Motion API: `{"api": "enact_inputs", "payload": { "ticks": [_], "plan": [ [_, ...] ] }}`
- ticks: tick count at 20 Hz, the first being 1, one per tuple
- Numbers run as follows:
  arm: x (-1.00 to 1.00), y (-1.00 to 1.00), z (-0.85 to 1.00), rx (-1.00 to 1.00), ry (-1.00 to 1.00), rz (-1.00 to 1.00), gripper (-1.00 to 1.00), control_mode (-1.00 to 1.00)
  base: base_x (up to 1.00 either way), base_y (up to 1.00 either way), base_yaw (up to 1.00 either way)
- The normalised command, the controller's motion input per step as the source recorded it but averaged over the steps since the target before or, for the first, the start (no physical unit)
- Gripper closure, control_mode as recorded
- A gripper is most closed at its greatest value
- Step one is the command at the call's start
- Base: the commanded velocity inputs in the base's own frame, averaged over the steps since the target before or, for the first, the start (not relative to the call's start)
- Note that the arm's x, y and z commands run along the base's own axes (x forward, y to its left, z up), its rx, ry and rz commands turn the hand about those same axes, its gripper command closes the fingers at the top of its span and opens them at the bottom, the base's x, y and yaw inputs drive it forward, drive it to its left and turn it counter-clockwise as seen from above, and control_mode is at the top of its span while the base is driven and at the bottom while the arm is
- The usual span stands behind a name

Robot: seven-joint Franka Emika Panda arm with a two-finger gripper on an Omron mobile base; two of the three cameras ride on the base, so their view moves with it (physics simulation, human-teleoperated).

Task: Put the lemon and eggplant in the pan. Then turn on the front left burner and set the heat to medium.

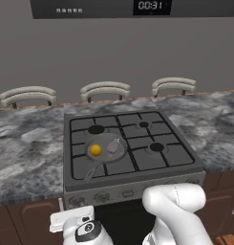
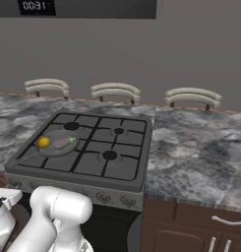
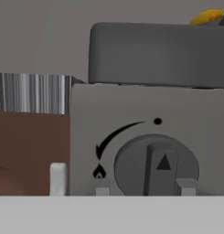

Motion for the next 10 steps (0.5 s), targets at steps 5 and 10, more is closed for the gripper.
{"api": "enact_inputs", "payload": {
  "ticks": [5,10],
  "plan": [
    [0.53,-0.12,0.00,0.00,0.03,0.01,1.00,-1.00,0.00,0.00,0.00],
    [0.66,-0.20,-0.06,-0.01,0.18,0.15,1.00,-1.00,0.00,0.00,0.00]
  ]
}}
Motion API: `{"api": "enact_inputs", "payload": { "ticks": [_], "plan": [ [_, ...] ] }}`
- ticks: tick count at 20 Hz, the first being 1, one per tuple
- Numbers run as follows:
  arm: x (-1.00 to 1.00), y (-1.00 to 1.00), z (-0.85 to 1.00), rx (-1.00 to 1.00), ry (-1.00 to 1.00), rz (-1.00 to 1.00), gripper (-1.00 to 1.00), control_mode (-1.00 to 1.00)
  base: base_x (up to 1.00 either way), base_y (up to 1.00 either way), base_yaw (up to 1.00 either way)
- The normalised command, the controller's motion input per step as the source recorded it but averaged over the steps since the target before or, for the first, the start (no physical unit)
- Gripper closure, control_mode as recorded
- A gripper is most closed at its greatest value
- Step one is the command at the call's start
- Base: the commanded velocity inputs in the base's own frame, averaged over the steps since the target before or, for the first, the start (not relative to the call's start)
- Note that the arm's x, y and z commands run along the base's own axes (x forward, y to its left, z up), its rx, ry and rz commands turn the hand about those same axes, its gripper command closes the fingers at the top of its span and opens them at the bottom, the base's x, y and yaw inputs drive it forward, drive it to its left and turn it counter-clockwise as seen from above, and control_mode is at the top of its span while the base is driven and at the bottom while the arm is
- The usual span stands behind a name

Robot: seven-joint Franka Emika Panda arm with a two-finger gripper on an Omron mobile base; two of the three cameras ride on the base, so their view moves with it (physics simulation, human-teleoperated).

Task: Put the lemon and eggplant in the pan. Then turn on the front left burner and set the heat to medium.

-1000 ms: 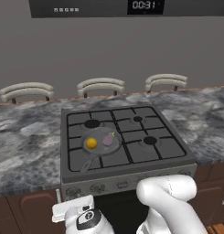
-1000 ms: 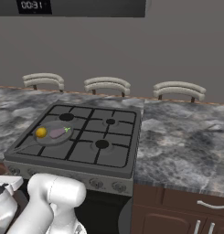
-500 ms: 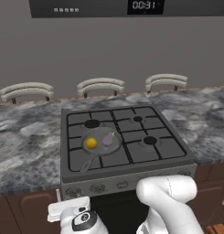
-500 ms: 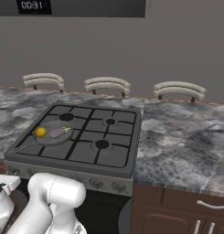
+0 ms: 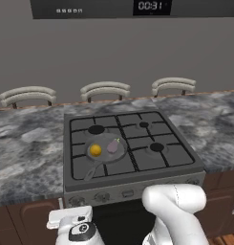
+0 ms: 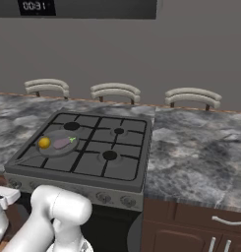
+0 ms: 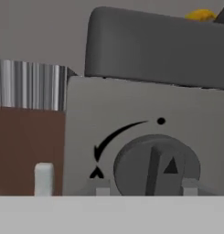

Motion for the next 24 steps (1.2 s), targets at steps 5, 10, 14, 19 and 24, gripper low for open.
{"api": "enact_inputs", "payload": {
  "ticks": [5,10,14,19,24],
  "plan": [
    [0.80,-0.06,-0.15,-0.13,0.33,0.24,1.00,-1.00,0.00,0.00,0.00],
    [0.76,-0.05,-0.34,-0.25,0.30,0.41,1.00,-1.00,0.00,0.00,0.00],
    [0.74,-0.30,-0.39,-0.19,0.22,0.56,1.00,-1.00,0.00,0.00,0.00],
    [0.78,-0.29,-0.33,-0.15,0.19,0.55,1.00,-1.00,0.00,0.00,0.00],
    [0.87,-0.30,-0.39,-0.25,0.27,0.57,1.00,-1.00,0.00,0.00,0.00]
  ]
}}
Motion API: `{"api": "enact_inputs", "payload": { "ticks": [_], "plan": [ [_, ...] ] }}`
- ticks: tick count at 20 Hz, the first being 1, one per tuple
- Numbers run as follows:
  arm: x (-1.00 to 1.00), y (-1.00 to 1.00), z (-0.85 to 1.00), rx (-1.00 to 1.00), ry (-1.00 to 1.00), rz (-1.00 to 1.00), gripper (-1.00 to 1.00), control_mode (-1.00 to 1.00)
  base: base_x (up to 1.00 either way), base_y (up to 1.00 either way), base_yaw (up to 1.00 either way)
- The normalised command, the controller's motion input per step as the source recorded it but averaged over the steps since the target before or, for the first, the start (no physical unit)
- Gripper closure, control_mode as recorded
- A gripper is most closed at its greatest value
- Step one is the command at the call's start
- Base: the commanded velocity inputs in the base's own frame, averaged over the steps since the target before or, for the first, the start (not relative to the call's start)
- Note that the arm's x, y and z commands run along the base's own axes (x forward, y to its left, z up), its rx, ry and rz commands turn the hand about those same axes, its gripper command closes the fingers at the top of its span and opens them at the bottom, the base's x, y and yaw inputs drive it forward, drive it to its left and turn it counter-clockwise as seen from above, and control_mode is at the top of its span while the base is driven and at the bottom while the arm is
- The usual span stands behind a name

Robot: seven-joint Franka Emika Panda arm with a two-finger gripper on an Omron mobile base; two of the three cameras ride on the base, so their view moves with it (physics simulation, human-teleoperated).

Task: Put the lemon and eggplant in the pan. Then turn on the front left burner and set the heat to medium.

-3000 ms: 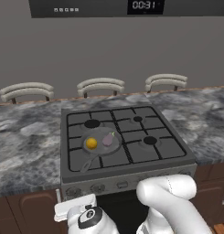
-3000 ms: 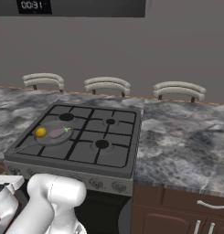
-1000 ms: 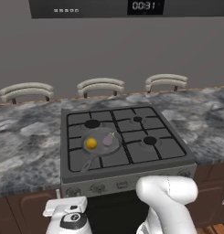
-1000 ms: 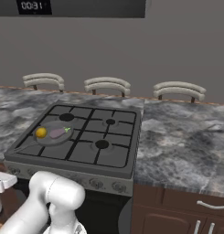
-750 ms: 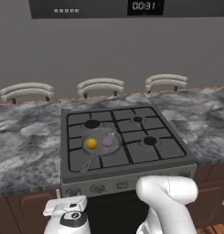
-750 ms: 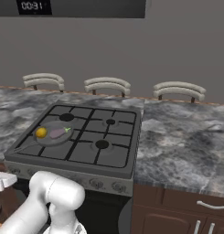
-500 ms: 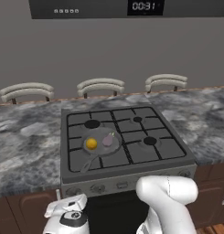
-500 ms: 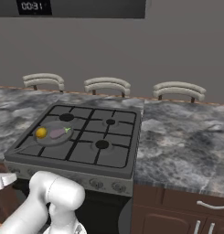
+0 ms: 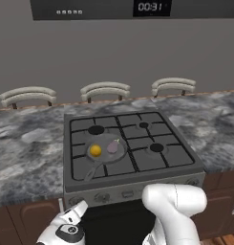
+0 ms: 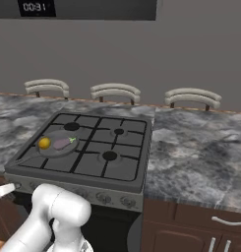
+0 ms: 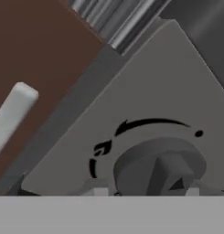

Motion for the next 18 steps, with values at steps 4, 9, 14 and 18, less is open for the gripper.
{"api": "enact_inputs", "payload": {
  "ticks": [4,9,14,18],
  "plan": [
    [0.83,-0.42,-0.31,-0.26,0.27,0.61,1.00,-1.00,0.00,0.00,0.00],
    [0.84,-0.46,-0.37,-0.25,0.28,0.62,1.00,-1.00,0.00,0.00,0.00],
    [0.80,-0.46,-0.39,-0.25,0.29,0.64,1.00,-1.00,0.00,0.00,0.00],
    [0.79,-0.46,-0.34,-0.22,0.25,0.65,1.00,-1.00,0.00,0.00,0.00]
  ]
}}
